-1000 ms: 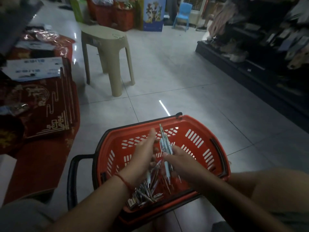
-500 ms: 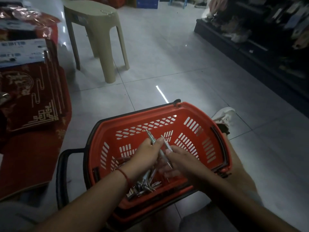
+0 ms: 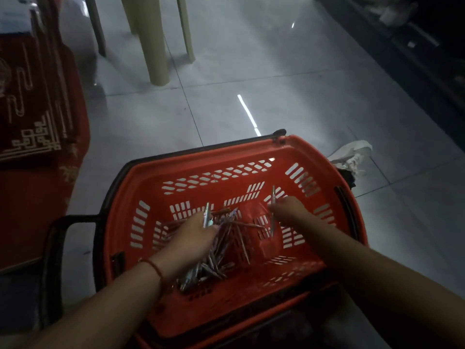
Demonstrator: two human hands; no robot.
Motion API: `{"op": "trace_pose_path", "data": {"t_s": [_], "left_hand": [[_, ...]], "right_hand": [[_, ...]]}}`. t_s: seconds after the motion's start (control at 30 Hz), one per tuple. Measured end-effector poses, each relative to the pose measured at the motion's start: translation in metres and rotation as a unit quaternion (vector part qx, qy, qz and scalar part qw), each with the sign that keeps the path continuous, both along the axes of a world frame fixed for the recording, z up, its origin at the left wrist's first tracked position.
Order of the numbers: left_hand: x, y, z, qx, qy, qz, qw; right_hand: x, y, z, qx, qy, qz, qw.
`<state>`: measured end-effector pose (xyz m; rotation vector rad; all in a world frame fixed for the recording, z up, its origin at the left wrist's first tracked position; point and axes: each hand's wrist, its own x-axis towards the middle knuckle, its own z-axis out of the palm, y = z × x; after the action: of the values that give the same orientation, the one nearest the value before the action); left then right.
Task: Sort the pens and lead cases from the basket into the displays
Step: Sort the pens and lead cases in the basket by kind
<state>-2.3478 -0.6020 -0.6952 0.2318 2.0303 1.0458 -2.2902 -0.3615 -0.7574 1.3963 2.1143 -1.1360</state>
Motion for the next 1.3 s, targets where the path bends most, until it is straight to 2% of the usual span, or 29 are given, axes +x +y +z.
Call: {"op": "trace_pose_path", "data": {"t_s": [0.1, 0.2, 0.33, 0.43, 0.5, 0.53, 0.63, 0.7, 0.77, 0.83, 0.97, 1.07, 1.17, 1.23, 1.3], "left_hand": [[0.0, -0.003, -0.013, -0.026, -0.007, -0.024, 0.999], [-0.001, -0.006, -0.023, -0.037, -0.019, -0.033, 0.999], [-0.002, -0.008, -0.033, -0.053, -0.045, -0.021, 0.997], [-0.004, -0.009, -0.041, -0.063, -0.048, 0.001, 0.997], [-0.005, -0.008, -0.043, -0.063, -0.05, 0.006, 0.997], [-0.005, -0.007, -0.043, -0.061, -0.052, 0.009, 0.997], [-0.005, -0.005, -0.044, -0.058, -0.058, 0.016, 0.996], [-0.004, -0.005, -0.046, -0.055, -0.063, 0.015, 0.996], [-0.004, -0.006, -0.047, -0.053, -0.06, 0.013, 0.997], [-0.004, -0.007, -0.049, -0.053, -0.054, 0.008, 0.997], [-0.005, -0.008, -0.048, -0.048, -0.052, 0.009, 0.997], [-0.01, -0.007, -0.05, -0.032, -0.093, 0.041, 0.994], [-0.014, -0.003, -0.046, 0.008, -0.159, 0.102, 0.982], [-0.016, 0.0, -0.038, 0.056, -0.204, 0.154, 0.965], [-0.017, 0.003, -0.027, 0.09, -0.221, 0.19, 0.952]], "right_hand": [[-0.016, 0.018, -0.045, 0.067, -0.104, 0.108, 0.986], [-0.024, 0.028, -0.086, 0.095, -0.192, 0.165, 0.963], [-0.027, 0.03, -0.12, 0.135, -0.182, 0.215, 0.95], [-0.021, 0.023, -0.137, 0.096, -0.149, 0.234, 0.956], [-0.016, 0.017, -0.145, 0.025, -0.115, 0.198, 0.973], [-0.014, 0.013, -0.146, -0.016, -0.114, 0.177, 0.977], [-0.016, 0.008, -0.152, -0.104, -0.181, 0.213, 0.955], [-0.017, 0.009, -0.155, -0.109, -0.129, 0.167, 0.972], [-0.016, 0.012, -0.156, -0.022, -0.108, 0.139, 0.984], [-0.013, 0.017, -0.155, 0.069, -0.17, 0.158, 0.97], [-0.011, 0.019, -0.153, 0.117, -0.279, 0.234, 0.924], [-0.014, 0.016, -0.143, 0.135, -0.252, 0.286, 0.915], [-0.022, 0.005, -0.105, 0.064, -0.139, 0.281, 0.947], [-0.031, -0.013, -0.063, -0.014, -0.088, 0.285, 0.954], [-0.033, -0.039, -0.017, -0.16, -0.057, 0.249, 0.953]]}}
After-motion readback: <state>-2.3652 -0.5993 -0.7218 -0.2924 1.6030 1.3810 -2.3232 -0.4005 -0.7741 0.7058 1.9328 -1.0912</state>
